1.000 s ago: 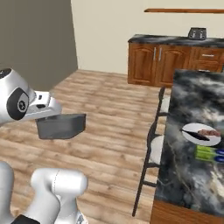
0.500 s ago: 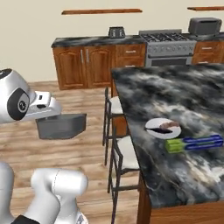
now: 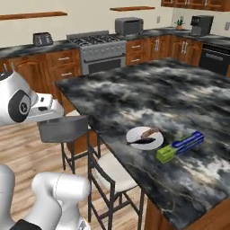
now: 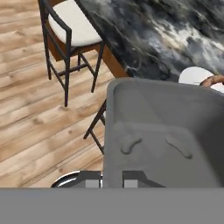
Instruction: Retrieve the tupperware and aluminum foil from the cabinet and place them on the dining counter near the plate with fish and potato to prepare for storing leftovers.
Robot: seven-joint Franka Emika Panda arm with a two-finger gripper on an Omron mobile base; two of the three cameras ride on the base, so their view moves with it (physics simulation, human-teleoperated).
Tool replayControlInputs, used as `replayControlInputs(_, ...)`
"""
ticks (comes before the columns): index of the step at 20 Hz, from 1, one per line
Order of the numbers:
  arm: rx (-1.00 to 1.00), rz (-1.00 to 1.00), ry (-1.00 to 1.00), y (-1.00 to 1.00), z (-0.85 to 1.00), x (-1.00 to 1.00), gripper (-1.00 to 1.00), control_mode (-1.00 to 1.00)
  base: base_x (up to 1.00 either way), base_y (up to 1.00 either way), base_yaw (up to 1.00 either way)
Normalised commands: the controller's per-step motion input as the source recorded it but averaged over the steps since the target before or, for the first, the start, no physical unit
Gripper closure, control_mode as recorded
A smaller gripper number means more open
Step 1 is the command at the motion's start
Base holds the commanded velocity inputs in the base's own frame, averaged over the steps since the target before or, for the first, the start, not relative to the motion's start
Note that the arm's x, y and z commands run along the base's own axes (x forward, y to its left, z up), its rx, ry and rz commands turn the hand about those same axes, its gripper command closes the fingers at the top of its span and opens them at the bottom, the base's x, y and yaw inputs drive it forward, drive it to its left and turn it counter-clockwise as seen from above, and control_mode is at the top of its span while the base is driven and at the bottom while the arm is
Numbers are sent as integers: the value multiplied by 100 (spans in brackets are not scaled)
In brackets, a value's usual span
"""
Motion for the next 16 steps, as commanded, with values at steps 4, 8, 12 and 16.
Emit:
replayControlInputs(4,0,0,0,0,0,0,100,100,73,79,-69)
replayControlInputs(8,0,0,0,0,0,0,100,100,67,79,-71)
replayControlInputs(12,0,0,0,0,0,0,100,100,66,78,-72)
replayControlInputs(16,0,0,0,0,0,0,100,100,64,78,-72)
